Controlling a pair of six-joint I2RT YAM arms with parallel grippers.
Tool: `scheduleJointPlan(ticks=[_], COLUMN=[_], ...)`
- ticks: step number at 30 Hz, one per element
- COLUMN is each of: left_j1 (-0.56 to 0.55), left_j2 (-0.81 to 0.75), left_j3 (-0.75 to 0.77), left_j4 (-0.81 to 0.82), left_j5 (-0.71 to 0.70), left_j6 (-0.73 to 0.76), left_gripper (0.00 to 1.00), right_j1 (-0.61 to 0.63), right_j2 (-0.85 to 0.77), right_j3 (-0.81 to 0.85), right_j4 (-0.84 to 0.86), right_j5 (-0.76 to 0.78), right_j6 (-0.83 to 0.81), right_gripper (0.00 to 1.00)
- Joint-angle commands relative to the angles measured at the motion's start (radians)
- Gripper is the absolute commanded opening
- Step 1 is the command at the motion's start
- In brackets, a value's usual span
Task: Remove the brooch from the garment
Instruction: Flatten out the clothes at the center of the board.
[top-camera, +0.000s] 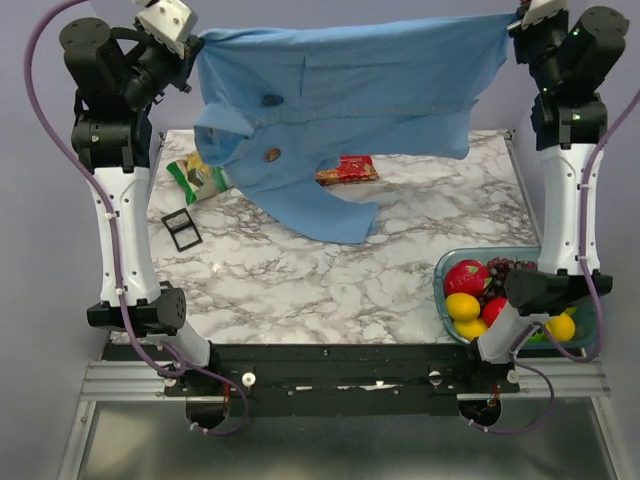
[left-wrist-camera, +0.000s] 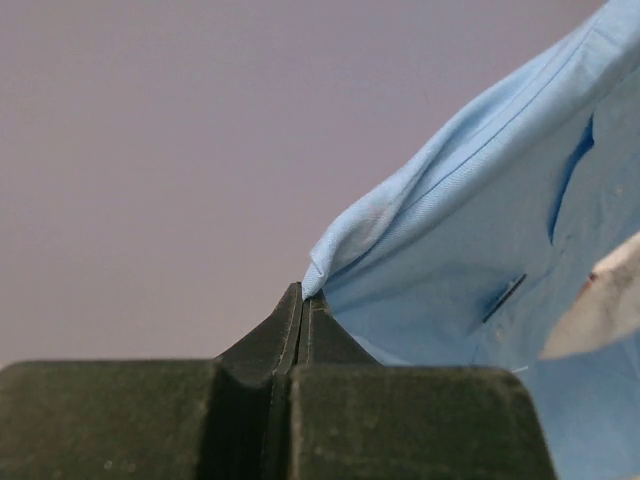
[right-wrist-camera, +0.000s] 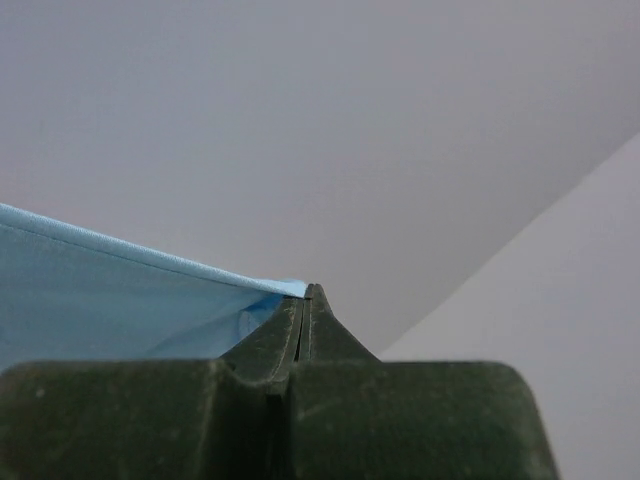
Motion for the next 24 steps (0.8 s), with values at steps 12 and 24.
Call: scheduleJointPlan(ticks=[12, 24], left_j1=[0.015, 0.018], left_j2=[-0.181, -0.406], left_j3=[0.175, -0.272], left_j4=[0.195, 0.188], left_j5=[-0.104, -0.109], left_j6=[-0.001, 0.039], left_gripper=[0.00, 0.00], right_j1=[-0.017, -0.017], right_j2=[-0.394, -0.528], right_j3=[-0.198, -0.544], right_j4=[0.247, 0.261], right_j5=[-0.068, -0.189], right_j6=[0.008, 0.066], right_gripper=[0.01, 0.01])
